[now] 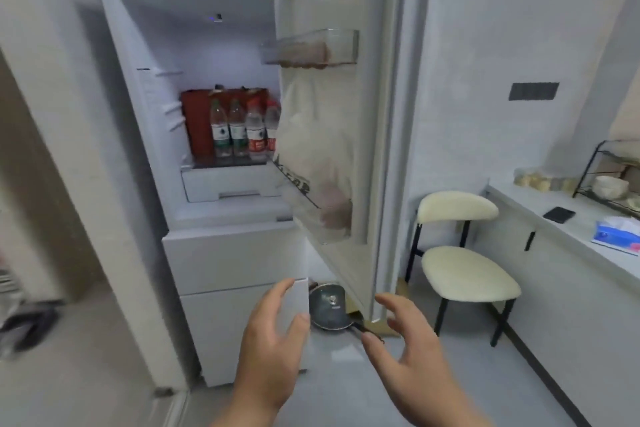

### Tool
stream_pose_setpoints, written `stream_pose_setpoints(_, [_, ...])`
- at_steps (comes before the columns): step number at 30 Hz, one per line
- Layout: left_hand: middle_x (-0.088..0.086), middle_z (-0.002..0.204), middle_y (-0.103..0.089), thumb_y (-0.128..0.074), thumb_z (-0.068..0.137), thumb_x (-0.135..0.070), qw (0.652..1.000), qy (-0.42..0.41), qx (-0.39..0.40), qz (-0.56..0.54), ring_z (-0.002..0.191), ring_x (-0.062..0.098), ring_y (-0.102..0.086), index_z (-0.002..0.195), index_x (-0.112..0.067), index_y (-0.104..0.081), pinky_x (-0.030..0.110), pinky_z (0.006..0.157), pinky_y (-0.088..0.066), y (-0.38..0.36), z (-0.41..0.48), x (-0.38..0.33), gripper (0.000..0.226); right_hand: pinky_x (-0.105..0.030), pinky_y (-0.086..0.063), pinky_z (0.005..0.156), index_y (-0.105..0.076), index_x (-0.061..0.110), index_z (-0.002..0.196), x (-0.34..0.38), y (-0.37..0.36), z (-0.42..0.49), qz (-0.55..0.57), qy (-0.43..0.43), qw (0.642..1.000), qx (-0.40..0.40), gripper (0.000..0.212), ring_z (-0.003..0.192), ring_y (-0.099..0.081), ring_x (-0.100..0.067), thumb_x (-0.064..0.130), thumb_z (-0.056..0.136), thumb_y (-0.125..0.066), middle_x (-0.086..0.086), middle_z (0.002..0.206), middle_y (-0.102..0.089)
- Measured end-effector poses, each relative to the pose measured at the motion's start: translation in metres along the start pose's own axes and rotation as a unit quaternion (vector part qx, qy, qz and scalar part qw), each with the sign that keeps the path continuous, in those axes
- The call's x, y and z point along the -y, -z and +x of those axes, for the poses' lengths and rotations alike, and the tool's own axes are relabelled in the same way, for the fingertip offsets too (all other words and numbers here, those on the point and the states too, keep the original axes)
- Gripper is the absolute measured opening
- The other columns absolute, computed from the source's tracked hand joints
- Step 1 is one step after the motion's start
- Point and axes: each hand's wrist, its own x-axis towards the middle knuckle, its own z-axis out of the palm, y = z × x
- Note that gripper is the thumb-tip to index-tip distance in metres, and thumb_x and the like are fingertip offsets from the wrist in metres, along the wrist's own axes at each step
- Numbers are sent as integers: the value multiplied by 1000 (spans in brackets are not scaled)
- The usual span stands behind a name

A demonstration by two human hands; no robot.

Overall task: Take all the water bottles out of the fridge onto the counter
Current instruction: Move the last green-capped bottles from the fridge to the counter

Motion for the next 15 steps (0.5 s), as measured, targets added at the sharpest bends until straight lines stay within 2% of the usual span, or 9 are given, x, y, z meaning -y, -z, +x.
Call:
stream_pose_setpoints(2, [-30, 127, -50, -50, 68, -56, 1000, 6, -26, 5, 124, 2, -50, 115, -50, -50, 25, 106, -34, 43, 11, 16, 47, -16, -38, 94, -38, 58, 108, 22, -36, 14, -3, 7, 1000, 24, 45, 112, -46, 16, 34, 85, -69, 46, 114, -42])
stream_pose_setpoints(4, [-31, 127, -48, -50, 68, -57, 999, 11, -40, 13, 125, 3, -49, 116, -49, -49, 24, 106, -33, 81, 22, 27, 49, -21, -40, 96, -41, 58, 108, 40, -68, 26, 2, 8, 999, 34, 44, 112, -44, 21, 31, 86, -68, 52, 114, -42])
stream_pose_setpoints(6, [-35, 125, -45, -49, 68, -59, 998, 19, -48, 20, 125, 2, -47, 117, -49, -47, 26, 108, -33, 120, 32, 39, 50, -28, -44, 101, -45, 54, 114, 61, -105, 38, 5, 5, 999, 45, 38, 117, -46, 14, 43, 82, -63, 47, 121, -42])
stream_pose_setpoints(8, [-37, 125, -43, -50, 71, -58, 998, 27, -54, 26, 125, 3, -46, 116, -50, -47, 31, 111, -34, 150, 42, 49, 46, -32, -44, 104, -43, 49, 123, 78, -132, 46, 3, 8, 999, 51, 47, 121, -48, 4, 53, 78, -55, 36, 127, -45])
stream_pose_setpoints(12, [-34, 127, -47, -51, 67, -59, 997, 35, -70, 20, 127, 6, -46, 116, -49, -51, 35, 113, -35, 203, 61, 68, 49, -27, -40, 104, -44, 37, 136, 107, -183, 67, -8, 13, 998, 64, 51, 123, -47, -4, 40, 89, -62, 24, 134, -45])
stream_pose_setpoints(15, [-16, 136, -55, -51, 71, -57, 996, 35, -72, 40, 131, 5, -47, 131, -31, -55, 38, 115, -35, 233, 78, 81, 66, -32, -42, 104, -43, 34, 139, 125, -213, 83, -13, 13, 997, 73, 53, 121, -48, -7, 38, 90, -62, 23, 134, -43])
